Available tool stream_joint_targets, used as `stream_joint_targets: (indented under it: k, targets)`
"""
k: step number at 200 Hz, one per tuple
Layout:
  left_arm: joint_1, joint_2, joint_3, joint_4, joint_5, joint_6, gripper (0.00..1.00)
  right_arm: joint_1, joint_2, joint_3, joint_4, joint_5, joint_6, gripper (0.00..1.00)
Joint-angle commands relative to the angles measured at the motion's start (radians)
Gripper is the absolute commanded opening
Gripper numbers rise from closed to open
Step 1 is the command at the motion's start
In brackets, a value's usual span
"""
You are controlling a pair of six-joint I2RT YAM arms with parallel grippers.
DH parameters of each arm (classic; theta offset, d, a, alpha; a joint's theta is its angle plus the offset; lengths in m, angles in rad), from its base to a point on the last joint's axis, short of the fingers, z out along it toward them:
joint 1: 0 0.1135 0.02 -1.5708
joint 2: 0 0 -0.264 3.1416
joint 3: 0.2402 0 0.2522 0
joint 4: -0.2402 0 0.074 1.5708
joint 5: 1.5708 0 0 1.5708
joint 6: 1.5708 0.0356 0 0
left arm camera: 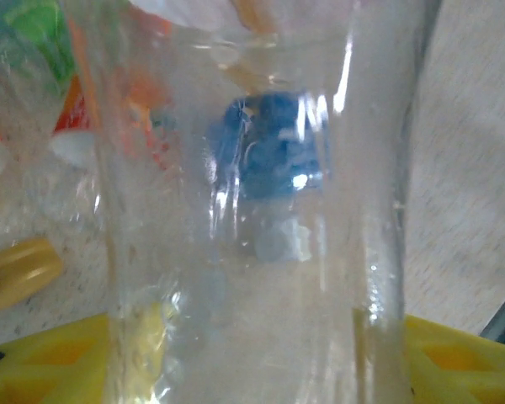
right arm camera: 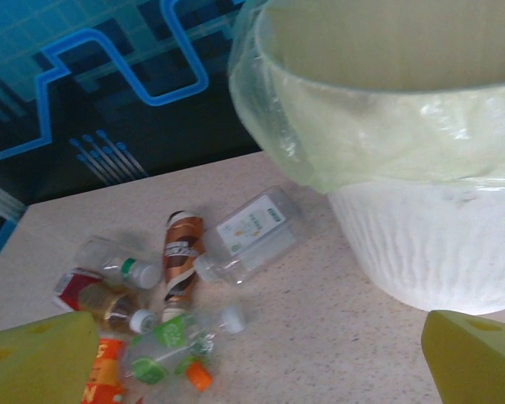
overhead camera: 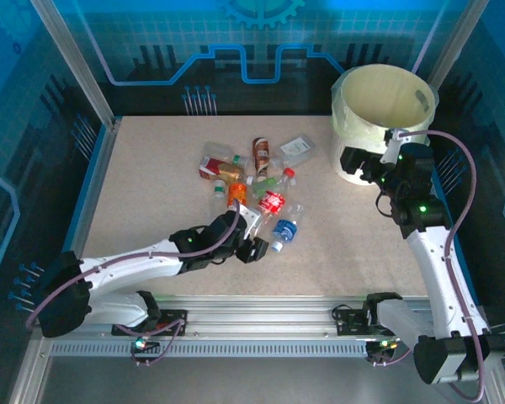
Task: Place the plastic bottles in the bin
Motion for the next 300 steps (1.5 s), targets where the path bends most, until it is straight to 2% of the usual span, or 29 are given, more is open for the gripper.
stream_joint_targets:
  k: [1,68,124,147,161,178,195,215,243,282,300]
  targets:
    - [0.019,-0.023,0.035,0.146,0.11,-0.049,0.42,0.021,-0.018,-0.006,0.054,-0.131,0.031,1.0]
    - [0.037,0.016,0.163,0.275,0.295,-0.071,0.42,0.127,-0.02,0.057,0.065,-0.313,0.007,1.0]
    - [0.05,0.063,0.206,0.443,0.404,-0.104,0.43,0.195,0.083,0.191,-0.003,-0.494,0.001,1.0]
    - [0.049,0.089,0.237,0.458,0.453,-0.107,0.43,0.242,0.123,0.221,0.013,-0.494,0.017,1.0]
    - [0.049,0.094,0.241,0.473,0.473,-0.109,0.43,0.277,0.151,0.248,-0.008,-0.425,0.01,1.0]
    - [0.05,0.091,0.239,0.481,0.475,-0.11,0.44,0.291,0.183,0.278,-0.061,-0.388,-0.005,1.0]
    - [0.054,0.093,0.242,0.479,0.461,-0.124,0.45,0.292,0.192,0.281,-0.081,-0.448,-0.021,1.0]
    - [0.057,0.093,0.242,0.474,0.416,-0.143,0.45,0.292,0.176,0.268,-0.079,-0.524,-0.037,0.91]
    - [0.059,0.09,0.239,0.459,0.359,-0.137,0.45,0.292,0.149,0.263,-0.111,-0.517,-0.055,0.88]
    - [0.061,0.103,0.251,0.434,0.341,-0.128,0.45,0.291,0.16,0.275,-0.145,-0.539,-0.066,0.91]
    - [0.062,0.106,0.256,0.429,0.341,-0.123,0.45,0.292,0.17,0.278,-0.134,-0.53,-0.059,0.86]
